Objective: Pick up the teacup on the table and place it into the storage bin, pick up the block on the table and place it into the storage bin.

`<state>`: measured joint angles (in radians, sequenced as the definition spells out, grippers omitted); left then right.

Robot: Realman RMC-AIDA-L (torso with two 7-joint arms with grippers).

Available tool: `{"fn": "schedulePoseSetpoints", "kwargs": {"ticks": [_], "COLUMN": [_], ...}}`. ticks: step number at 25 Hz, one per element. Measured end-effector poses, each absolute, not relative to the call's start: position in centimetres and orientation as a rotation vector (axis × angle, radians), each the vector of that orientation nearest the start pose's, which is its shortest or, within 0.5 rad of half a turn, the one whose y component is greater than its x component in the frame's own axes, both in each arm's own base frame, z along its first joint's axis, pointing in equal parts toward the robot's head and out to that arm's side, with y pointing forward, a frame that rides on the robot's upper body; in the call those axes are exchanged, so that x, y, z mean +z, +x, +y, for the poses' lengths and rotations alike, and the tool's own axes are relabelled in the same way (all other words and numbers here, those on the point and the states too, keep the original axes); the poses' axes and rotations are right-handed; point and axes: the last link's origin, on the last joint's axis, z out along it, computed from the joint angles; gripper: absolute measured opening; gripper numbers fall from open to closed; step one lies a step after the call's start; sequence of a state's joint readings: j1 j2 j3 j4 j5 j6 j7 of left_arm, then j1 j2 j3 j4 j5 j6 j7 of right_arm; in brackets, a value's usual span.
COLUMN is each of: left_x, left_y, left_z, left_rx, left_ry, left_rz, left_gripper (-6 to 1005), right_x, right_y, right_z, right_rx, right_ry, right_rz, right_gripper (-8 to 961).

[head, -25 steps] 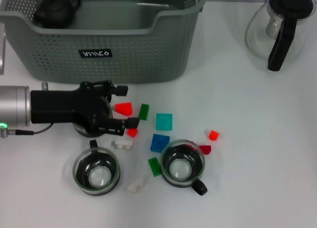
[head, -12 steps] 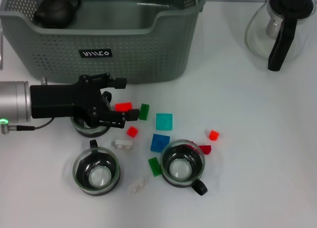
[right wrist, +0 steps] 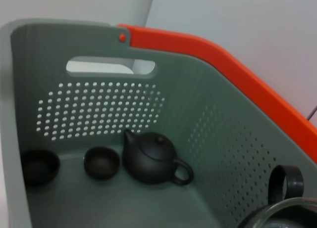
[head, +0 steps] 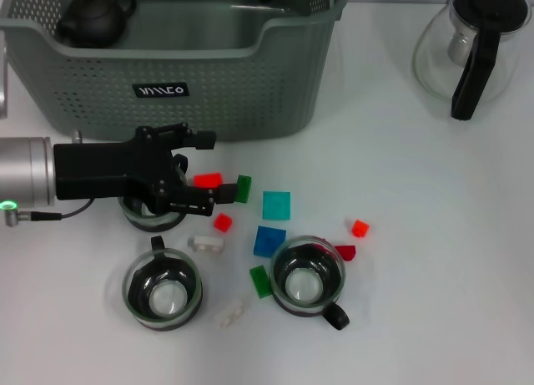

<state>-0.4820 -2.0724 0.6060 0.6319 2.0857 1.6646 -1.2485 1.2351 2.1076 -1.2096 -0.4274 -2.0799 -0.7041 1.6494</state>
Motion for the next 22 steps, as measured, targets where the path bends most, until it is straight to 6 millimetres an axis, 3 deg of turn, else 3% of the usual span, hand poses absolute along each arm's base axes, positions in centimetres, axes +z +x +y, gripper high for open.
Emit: {"fn": "schedulePoseSetpoints", "kwargs": {"ticks": [22], "left_x": [0.0], "left_y": [-28.2], "left_z": [29.9], "left_rx": [-0.723], "left_ry": [-2.778], "left_rz": [-0.554], "left_gripper": [948], "right_x": [-9.2], "right_y": [5.6], "right_z": [47.2], "right_rx": [0.064], "right_ry": [-2.639], "right_rz": [0.035], "right_gripper": [77]}}
